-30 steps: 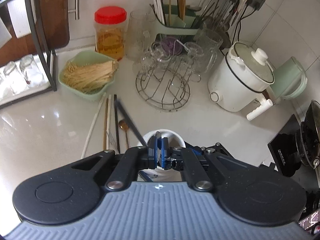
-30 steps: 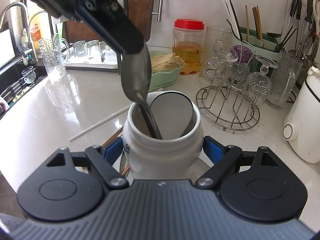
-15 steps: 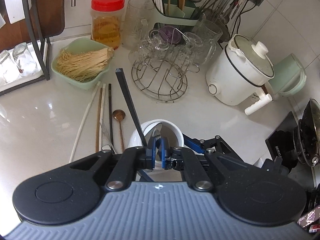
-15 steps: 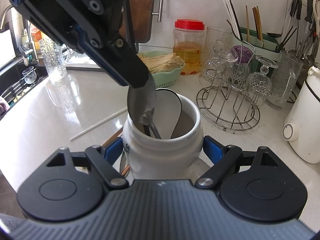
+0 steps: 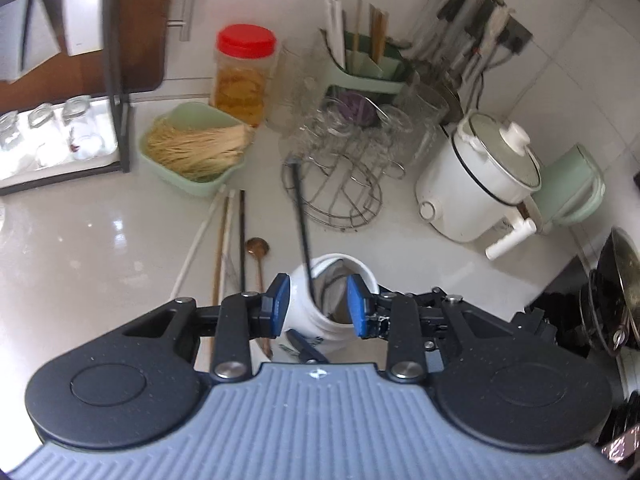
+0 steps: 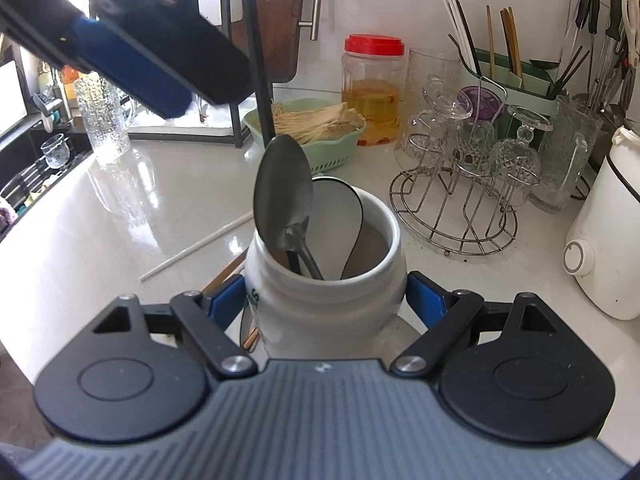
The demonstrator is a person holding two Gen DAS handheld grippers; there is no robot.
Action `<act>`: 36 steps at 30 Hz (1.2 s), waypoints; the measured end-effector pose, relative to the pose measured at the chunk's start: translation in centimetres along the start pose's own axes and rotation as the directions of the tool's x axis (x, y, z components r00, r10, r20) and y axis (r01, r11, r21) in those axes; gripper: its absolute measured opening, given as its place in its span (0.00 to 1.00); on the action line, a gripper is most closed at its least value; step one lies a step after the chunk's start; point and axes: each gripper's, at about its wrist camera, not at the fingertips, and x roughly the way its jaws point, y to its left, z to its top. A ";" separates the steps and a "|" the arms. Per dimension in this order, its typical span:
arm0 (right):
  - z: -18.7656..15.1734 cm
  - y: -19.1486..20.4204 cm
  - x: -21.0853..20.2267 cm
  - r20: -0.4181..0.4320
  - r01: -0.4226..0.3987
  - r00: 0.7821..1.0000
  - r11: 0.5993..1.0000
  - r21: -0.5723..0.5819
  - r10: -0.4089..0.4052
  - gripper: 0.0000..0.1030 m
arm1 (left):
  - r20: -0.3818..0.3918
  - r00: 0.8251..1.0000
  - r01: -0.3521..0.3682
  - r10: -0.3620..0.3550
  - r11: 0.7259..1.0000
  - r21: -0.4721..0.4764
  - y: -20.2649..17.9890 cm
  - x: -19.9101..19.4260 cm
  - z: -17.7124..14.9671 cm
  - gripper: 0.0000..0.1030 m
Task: Organize utensils
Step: 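Move the left tool back down to the fork among the utensils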
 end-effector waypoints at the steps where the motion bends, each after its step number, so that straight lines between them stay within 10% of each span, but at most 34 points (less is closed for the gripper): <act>1: 0.0 0.0 0.0 -0.002 0.000 1.000 1.000 0.003 0.000 0.86 | 0.008 1.000 -0.005 0.005 1.000 -0.010 0.5 -0.4 -0.1 0.35; 36: 0.2 -1.4 -1.1 -0.126 0.116 0.986 0.990 0.078 -0.105 0.86 | -0.087 0.996 -0.039 0.019 0.972 -0.233 11.1 10.1 -2.3 0.39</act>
